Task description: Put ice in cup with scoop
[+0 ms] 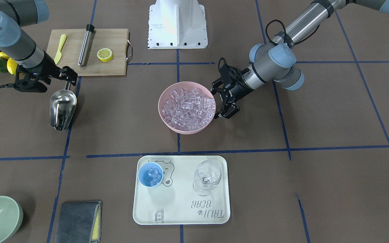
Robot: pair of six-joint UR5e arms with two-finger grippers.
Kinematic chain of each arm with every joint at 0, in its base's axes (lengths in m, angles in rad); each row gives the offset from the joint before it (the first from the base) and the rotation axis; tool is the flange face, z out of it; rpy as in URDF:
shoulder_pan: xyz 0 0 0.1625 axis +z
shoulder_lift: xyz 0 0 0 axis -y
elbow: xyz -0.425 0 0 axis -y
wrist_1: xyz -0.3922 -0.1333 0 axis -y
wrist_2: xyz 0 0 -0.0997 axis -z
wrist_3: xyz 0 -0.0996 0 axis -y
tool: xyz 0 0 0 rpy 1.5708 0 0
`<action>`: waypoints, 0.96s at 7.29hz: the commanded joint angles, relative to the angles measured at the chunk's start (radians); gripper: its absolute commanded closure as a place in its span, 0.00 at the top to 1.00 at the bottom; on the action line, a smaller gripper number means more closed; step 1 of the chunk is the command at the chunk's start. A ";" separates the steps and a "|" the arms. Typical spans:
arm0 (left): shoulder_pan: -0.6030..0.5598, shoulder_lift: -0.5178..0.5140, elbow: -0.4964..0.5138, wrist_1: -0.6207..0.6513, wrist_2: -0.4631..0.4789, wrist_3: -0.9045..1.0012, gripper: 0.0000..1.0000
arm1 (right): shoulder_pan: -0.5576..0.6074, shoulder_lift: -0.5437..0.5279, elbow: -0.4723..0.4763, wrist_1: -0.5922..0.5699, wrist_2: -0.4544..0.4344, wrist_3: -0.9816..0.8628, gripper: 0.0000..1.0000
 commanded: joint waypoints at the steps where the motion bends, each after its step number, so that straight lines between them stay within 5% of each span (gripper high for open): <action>1: 0.000 0.003 -0.002 0.000 0.000 -0.002 1.00 | 0.204 -0.019 -0.028 -0.012 -0.016 -0.375 1.00; 5: -0.055 0.035 -0.008 0.014 -0.009 0.001 1.00 | 0.700 -0.055 -0.314 -0.009 0.090 -1.172 1.00; 7: -0.133 0.078 -0.016 0.069 -0.037 0.003 1.00 | 0.820 -0.079 -0.419 -0.005 0.094 -1.330 1.00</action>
